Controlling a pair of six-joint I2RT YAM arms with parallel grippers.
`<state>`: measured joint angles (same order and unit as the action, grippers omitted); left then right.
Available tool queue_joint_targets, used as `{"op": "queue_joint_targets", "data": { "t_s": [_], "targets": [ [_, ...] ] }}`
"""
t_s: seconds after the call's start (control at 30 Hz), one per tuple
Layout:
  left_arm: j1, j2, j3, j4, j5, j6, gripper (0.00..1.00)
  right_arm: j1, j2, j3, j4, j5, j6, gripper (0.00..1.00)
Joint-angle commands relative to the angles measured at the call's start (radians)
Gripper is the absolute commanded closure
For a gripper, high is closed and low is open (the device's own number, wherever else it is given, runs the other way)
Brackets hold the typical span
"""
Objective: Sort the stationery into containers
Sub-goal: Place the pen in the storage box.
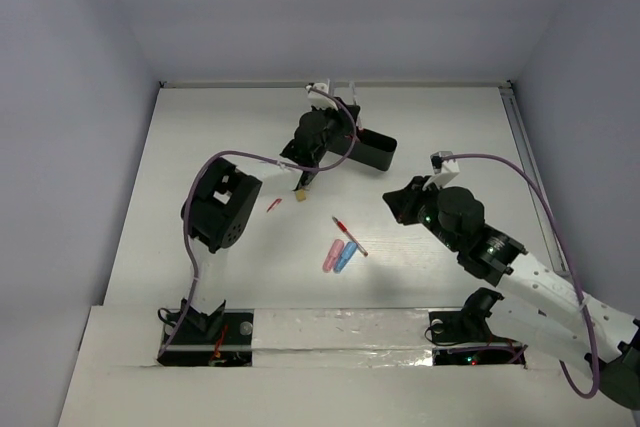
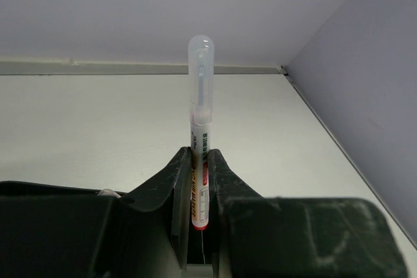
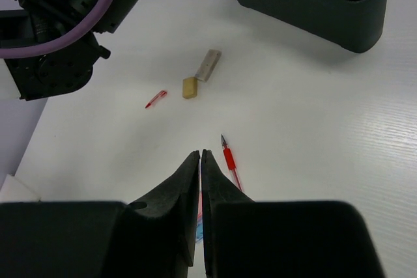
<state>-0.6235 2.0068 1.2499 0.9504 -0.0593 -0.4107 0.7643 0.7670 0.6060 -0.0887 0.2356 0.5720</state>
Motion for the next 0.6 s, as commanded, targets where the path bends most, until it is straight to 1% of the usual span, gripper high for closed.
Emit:
{"op": "queue_joint_targets", "data": {
  "t_s": [0.0, 0.13, 0.57],
  "targets": [
    [-0.015, -0.002, 0.057, 0.099, -0.040, 0.013, 1.00, -0.006, 0.011, -0.006, 0.078, -0.028, -0.014, 0.90],
    [-0.015, 0.020, 0.045, 0.106, -0.073, 0.016, 1.00, -0.006, 0.021, -0.005, 0.078, -0.030, -0.018, 0.90],
    [-0.015, 0.060, 0.043, 0.083, -0.103, 0.018, 1.00, -0.006, -0.005, -0.005, 0.078, -0.021, -0.026, 0.91]
  ]
}}
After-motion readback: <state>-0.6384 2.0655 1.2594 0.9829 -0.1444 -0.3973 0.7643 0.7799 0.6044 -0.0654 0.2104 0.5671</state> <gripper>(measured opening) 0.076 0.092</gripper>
